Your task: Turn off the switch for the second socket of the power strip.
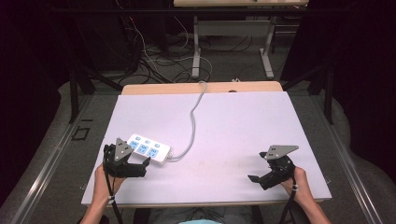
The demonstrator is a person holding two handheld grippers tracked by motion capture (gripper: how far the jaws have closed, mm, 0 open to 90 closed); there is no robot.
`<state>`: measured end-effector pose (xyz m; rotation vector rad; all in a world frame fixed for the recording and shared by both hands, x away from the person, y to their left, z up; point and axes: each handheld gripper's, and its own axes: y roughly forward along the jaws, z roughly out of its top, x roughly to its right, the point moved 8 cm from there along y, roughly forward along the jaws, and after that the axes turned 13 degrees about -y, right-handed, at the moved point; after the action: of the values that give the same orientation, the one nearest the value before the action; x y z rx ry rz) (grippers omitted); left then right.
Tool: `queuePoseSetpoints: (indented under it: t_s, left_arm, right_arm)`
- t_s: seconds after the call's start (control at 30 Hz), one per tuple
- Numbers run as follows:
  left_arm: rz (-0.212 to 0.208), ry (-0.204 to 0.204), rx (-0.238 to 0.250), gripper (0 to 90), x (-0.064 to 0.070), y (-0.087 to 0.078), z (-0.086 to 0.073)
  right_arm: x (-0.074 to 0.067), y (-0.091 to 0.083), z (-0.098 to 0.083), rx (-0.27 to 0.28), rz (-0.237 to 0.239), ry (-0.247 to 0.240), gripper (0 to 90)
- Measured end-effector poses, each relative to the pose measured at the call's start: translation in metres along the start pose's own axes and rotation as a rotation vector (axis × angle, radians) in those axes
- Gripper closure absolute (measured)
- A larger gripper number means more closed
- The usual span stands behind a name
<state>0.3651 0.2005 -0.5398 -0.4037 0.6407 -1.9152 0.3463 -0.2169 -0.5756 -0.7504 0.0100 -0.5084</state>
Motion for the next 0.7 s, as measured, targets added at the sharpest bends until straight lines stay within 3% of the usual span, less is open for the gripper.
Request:
queuePoseSetpoints:
  t_s: [0.33, 0.7]
  left_arm:
    - [-0.009, -0.037, 0.013, 0.1, -0.009, 0.012, 0.012]
    - [0.002, -0.044, 0.004, 0.1, -0.020, 0.025, 0.019]
  right_arm:
    - [0.000, 0.000, 0.000, -0.008, 0.008, 0.002, 1.8]
    - [0.000, 0.001, -0.001, -0.015, 0.011, 0.000, 1.8]
